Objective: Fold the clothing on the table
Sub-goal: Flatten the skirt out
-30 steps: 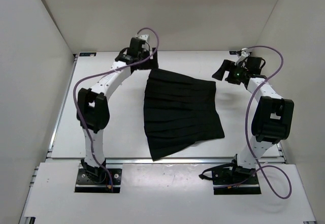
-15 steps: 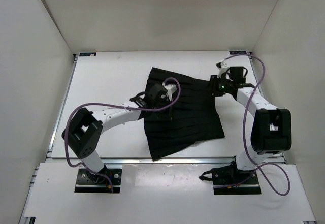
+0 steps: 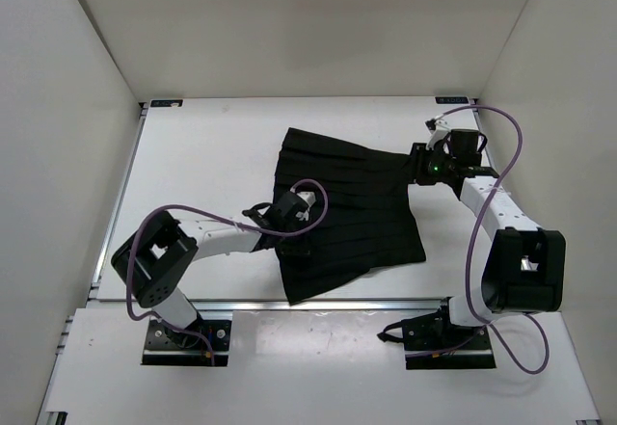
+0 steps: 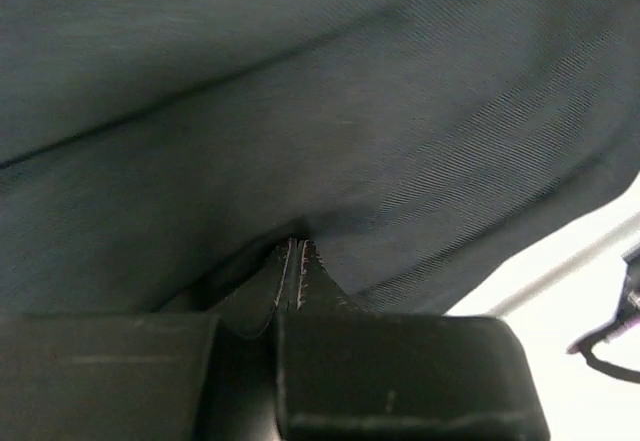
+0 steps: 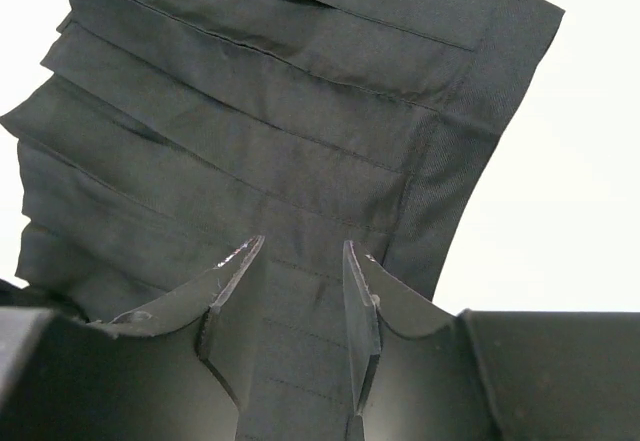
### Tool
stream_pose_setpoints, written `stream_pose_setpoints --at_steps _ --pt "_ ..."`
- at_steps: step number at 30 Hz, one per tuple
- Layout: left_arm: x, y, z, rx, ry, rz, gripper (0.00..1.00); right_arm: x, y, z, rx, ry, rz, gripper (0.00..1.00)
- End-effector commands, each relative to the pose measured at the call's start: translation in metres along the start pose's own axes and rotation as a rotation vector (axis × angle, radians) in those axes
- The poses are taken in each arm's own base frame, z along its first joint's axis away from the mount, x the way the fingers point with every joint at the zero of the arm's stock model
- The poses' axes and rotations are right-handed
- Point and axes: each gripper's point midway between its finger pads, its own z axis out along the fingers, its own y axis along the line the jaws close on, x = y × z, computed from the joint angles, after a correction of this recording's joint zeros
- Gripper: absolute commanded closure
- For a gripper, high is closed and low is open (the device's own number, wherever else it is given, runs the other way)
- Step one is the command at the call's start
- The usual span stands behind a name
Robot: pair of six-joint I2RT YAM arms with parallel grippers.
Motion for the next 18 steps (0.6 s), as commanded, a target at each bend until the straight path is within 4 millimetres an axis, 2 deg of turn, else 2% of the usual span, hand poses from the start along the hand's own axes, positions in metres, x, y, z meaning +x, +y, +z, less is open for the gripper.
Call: stream_pose_setpoints --at_steps 1,3,9,11,12,13,14,15,18 --pt "-0.026 0.022 -0.010 -0.122 -0.078 -0.017 1.00 -0.011 0.005 -0.004 -0.001 -0.036 -0.028 0.67" --pt "-0.031 0.033 -0.015 -0.156 -0.073 -0.030 1.00 -0.015 0.006 -0.005 -0.002 -0.049 -0.021 0.66" --pt "-0.051 0.100 -0.027 -0.334 -0.021 -0.107 1.00 -0.025 -0.001 -0.013 0.027 -0.084 -0.006 0.64" --pt "-0.074 0.111 -0.035 -0.375 -0.037 -0.103 1.00 -0.025 0.000 -0.015 0.027 -0.085 0.003 0.64" --pt "-0.075 0.120 -0.035 -0.399 -0.015 -0.104 1.00 -0.028 -0.001 -0.017 0.035 -0.096 -0.002 0.63" --pt "-0.088 0.121 -0.038 -0.405 -0.032 -0.097 1.00 -0.029 0.001 -0.019 0.036 -0.097 -0.003 0.62" --pt "-0.098 0.125 -0.037 -0.431 -0.034 -0.081 1.00 -0.031 -0.001 -0.021 0.045 -0.099 -0.004 0.62" --pt "-0.098 0.131 -0.031 -0.449 -0.010 -0.069 1.00 -0.033 -0.001 -0.023 0.051 -0.101 -0.001 0.61" --pt "-0.132 0.149 -0.026 -0.518 -0.020 -0.060 1.00 -0.037 -0.001 -0.029 0.074 -0.103 -0.003 0.62"
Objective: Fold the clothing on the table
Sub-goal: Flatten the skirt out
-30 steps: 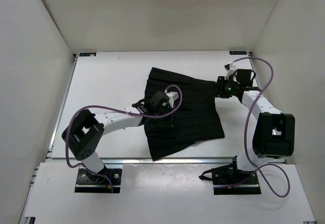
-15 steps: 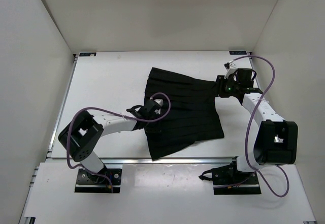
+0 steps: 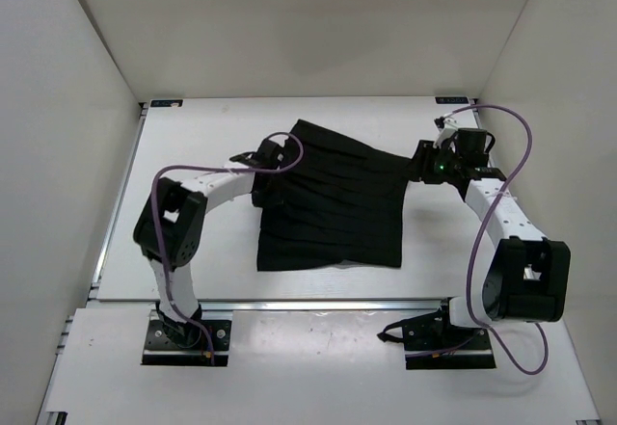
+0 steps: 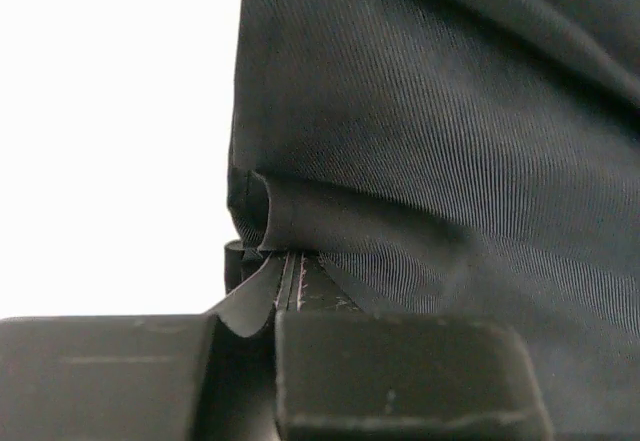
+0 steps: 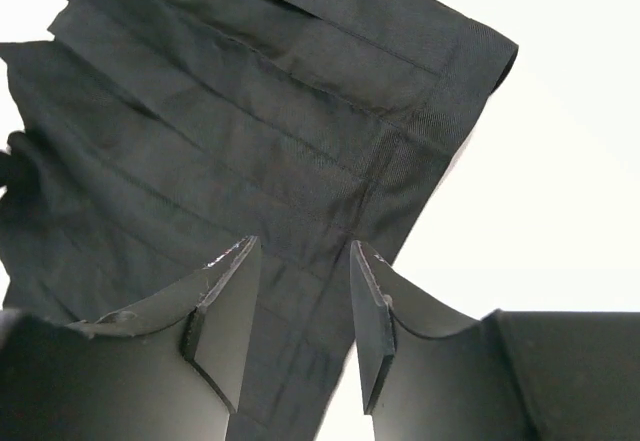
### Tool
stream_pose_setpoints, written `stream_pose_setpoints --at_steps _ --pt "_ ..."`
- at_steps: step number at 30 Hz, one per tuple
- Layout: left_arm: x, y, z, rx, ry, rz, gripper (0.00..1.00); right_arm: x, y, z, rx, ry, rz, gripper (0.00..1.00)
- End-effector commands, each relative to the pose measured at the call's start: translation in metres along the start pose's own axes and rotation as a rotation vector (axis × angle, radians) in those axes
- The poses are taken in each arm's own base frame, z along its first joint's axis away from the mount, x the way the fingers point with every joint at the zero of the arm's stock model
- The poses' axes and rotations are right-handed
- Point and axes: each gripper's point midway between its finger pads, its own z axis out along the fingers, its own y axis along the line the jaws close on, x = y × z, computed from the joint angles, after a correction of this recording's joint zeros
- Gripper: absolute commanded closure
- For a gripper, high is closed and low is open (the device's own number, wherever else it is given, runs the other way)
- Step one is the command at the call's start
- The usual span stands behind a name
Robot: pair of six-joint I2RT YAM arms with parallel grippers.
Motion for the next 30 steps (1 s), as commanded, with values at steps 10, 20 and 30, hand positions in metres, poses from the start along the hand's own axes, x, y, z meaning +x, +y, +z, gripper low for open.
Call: stream_pose_setpoints --at_steps 10,20,30 --pt "-0.189 0.114 0.015 -0.206 -0.146 -0.152 1.00 -0.036 0.013 -0.026 0.045 -0.099 -0.030 0.60" --pt "-0.174 0.024 -0.091 -0.014 -0.343 -0.025 1.00 -0.072 0.031 0.032 -0.022 -0.041 -0.160 0.80" --pt "-0.046 -0.039 -0.045 0.232 -0.240 -0.118 1.00 -0.052 0.021 0.131 -0.071 0.152 -0.239 1.00"
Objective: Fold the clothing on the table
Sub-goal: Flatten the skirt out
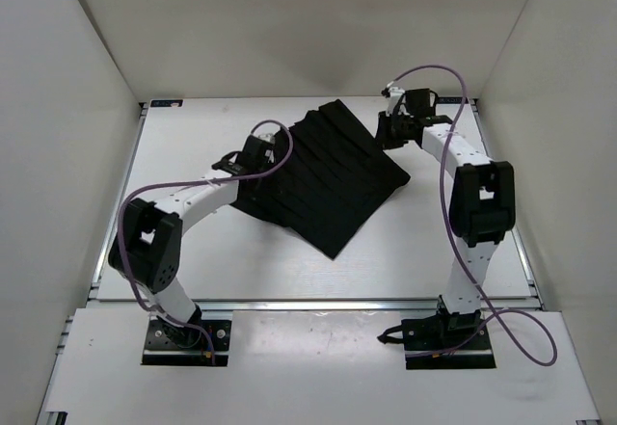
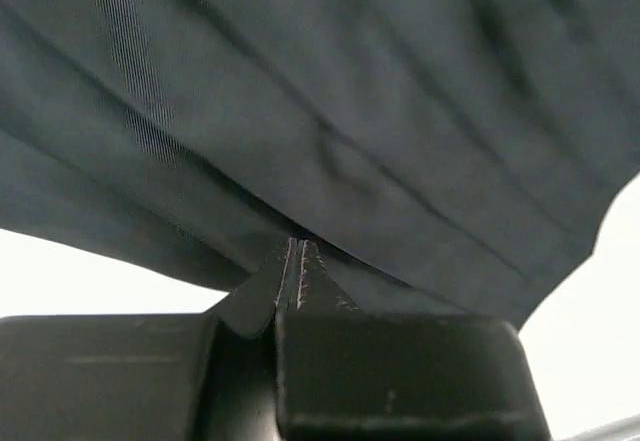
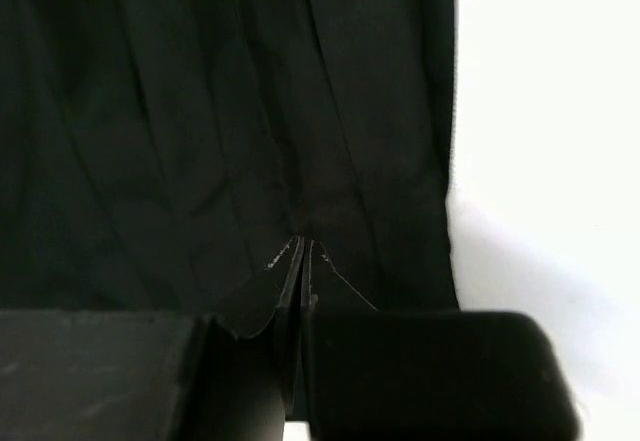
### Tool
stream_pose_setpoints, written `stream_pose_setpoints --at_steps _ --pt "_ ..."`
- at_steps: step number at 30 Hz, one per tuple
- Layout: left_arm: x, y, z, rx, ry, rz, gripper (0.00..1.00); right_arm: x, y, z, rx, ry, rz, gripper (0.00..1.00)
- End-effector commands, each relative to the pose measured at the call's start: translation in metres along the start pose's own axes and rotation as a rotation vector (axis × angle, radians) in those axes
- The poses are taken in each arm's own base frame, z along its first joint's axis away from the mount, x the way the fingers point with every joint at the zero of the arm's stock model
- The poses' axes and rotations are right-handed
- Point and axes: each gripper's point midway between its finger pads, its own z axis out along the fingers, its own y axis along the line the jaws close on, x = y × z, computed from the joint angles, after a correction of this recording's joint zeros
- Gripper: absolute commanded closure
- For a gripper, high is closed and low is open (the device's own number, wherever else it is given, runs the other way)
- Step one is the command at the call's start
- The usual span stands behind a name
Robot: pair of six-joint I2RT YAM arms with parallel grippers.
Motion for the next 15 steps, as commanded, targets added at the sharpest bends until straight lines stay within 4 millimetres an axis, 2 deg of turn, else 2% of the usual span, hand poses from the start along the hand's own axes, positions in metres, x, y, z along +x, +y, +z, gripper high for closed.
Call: stream_pose_setpoints --at_steps 1,2,4,5,6,8,10,14,15 --pt "0.007 -0.014 0.020 0.055 -0.047 -0.081 1.00 0.013 -0.006 0.014 -0.010 0.051 -0.021 1.00" --pt "0.007 -0.014 0.023 0.072 -0.047 -0.102 1.00 0.020 -0.005 0.017 -0.008 0.070 -0.014 1.00" --pt "0.009 -0.006 0.036 0.059 -0.046 -0.133 1.00 0.045 -0.013 0.030 0.016 0.138 -0.018 1.00" --pt "0.008 -0.008 0.038 0.059 -0.052 -0.140 1.00 0.045 -0.010 0.030 0.018 0.144 -0.028 1.00" --pt "0.010 -0.006 0.045 0.048 -0.042 -0.138 1.00 0.062 -0.011 0.035 0.020 0.185 -0.023 1.00" --pt "0.005 -0.005 0.054 0.036 -0.038 -0.131 1.00 0.080 -0.012 0.041 0.025 0.227 -0.010 1.00" --pt "0.009 0.004 0.067 0.002 -0.005 -0.130 1.00 0.097 -0.014 0.044 0.035 0.276 0.012 1.00" --pt "0.018 0.015 0.078 -0.029 0.042 -0.138 1.00 0.136 -0.013 0.045 0.002 0.389 0.064 1.00" --pt "0.021 0.019 0.079 -0.044 0.047 -0.139 1.00 0.136 -0.012 0.043 0.004 0.389 0.063 1.00"
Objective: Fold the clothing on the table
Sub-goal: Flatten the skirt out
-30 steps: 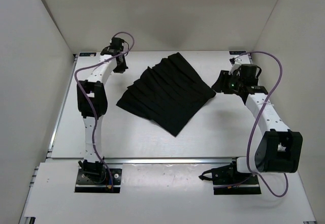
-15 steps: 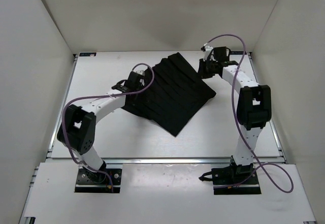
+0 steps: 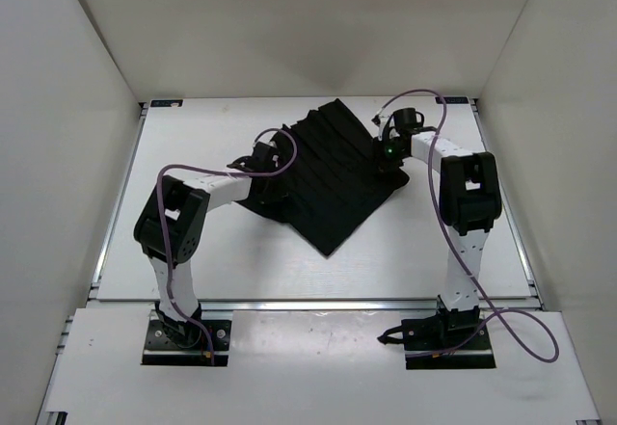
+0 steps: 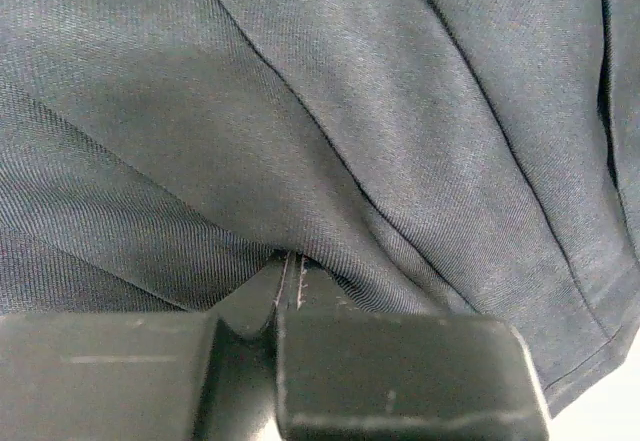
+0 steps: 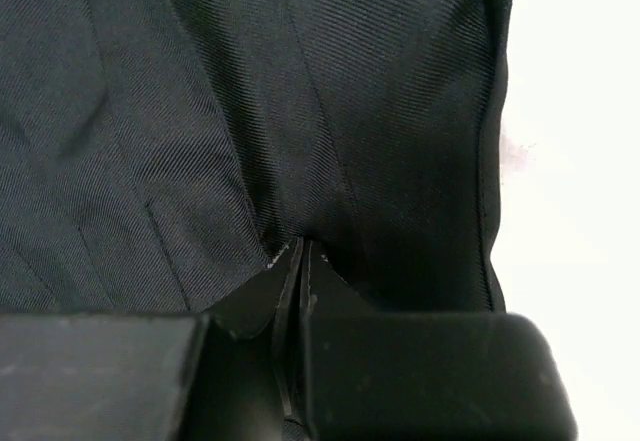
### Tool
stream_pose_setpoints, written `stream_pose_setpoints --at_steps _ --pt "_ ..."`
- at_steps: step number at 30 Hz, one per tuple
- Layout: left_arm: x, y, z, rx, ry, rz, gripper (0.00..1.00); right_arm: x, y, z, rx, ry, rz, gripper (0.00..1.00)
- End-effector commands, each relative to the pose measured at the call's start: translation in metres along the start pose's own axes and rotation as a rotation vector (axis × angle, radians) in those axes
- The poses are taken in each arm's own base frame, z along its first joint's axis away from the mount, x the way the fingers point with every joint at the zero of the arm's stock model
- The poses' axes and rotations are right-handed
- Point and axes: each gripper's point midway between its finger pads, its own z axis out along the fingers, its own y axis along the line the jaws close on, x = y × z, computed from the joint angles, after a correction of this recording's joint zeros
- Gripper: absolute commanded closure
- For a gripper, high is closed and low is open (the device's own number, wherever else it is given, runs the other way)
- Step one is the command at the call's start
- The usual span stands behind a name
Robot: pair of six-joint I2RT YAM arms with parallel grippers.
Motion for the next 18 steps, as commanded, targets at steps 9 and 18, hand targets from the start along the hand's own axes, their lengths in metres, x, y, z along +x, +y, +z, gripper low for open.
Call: stream_pose_setpoints --at_steps 9,18 --pt "-0.055 0.048 0.009 -0.113 -0.043 -0.053 1.00 0.069 0.008 -0.015 0.032 0.140 0.039 1.00" --pt "-0.119 0.039 0.026 -0.113 -0.067 0.002 1.00 0.093 0.035 -0.060 0.022 0.091 0.088 1.00"
